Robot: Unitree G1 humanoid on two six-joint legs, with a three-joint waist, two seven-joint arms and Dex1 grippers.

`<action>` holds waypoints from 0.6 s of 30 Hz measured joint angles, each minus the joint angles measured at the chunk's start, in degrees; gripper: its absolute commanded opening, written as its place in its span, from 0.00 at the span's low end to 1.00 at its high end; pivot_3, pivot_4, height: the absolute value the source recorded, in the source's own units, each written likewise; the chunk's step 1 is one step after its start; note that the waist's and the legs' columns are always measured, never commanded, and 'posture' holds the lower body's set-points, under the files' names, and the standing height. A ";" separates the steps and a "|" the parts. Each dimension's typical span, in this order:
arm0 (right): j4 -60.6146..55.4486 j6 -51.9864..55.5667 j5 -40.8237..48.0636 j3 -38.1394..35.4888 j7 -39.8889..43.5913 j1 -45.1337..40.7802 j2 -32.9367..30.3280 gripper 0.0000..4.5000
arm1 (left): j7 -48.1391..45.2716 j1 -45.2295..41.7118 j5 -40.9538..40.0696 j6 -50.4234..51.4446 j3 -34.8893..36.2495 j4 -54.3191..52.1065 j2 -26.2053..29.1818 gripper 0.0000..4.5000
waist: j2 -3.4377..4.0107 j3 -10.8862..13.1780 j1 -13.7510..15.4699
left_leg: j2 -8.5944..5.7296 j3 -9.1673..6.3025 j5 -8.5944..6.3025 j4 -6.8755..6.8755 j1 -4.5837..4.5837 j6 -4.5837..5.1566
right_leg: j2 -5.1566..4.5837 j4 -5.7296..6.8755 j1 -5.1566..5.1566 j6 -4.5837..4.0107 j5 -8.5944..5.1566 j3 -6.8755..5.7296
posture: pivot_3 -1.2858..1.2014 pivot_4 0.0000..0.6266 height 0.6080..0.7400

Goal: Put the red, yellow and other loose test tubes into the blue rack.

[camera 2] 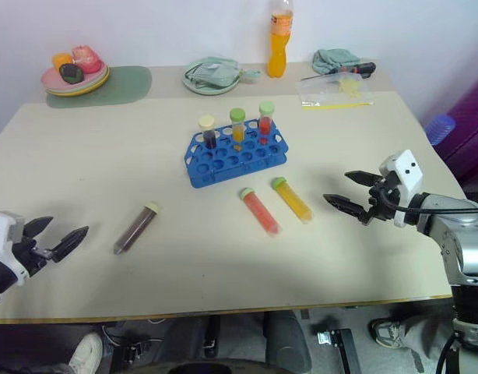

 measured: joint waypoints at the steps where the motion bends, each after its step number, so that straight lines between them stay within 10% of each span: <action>1: 0.07 -0.18 -0.20 0.15 0.00 -0.21 0.00 1.00 | 0.08 0.07 -0.01 0.09 0.00 -0.02 0.00 0.99 | 0.00 0.00 0.01 | 0.01 0.00 0.00 0.02 0.00 0.00 | 0.02 0.00 0.02 0.00 0.00 0.00 | 0.52 0.24 1.00; 18: -8.28 5.81 1.13 0.87 -6.24 -0.34 2.70 1.00 | 0.92 -10.61 -2.44 1.60 -3.68 -0.81 -0.51 0.99 | -0.01 -0.01 0.46 | 0.05 -0.05 0.00 0.31 0.02 0.00 | 0.13 0.25 0.10 0.03 0.02 0.00 | 0.52 0.24 1.00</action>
